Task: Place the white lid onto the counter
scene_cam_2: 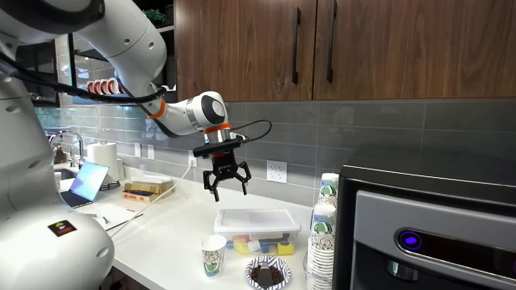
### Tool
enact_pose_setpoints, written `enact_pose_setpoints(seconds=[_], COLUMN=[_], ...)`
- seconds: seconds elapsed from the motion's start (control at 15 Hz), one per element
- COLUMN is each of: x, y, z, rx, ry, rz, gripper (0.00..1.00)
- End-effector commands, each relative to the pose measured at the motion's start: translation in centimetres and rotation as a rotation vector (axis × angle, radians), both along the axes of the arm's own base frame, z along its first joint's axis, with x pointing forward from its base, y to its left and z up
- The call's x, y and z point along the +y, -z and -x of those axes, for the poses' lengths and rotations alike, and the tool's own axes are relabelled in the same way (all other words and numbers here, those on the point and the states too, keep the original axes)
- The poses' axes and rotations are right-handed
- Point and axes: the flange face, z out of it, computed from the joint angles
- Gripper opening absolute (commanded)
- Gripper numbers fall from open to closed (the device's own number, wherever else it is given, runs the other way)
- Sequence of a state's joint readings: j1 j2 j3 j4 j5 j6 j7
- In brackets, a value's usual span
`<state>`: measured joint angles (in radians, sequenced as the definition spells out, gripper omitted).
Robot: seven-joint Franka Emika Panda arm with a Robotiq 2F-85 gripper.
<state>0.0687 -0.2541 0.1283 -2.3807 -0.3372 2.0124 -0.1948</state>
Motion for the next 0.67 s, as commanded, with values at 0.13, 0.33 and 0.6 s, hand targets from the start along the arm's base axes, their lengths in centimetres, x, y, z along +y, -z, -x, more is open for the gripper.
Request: enact_pose_setpoints(seconds=[0.13, 0.33, 0.6], x=[3.5, 5.8, 9.4], y=[2.3, 3.8, 5.9], z=[-3.0, -4.0, -5.5], rx=[-0.077, -0.116, -0.156], ry=[-0.003, -0.003, -0.039], rz=[-0.040, -0.069, -0.108], gripper=[1.00, 1.00, 1.00])
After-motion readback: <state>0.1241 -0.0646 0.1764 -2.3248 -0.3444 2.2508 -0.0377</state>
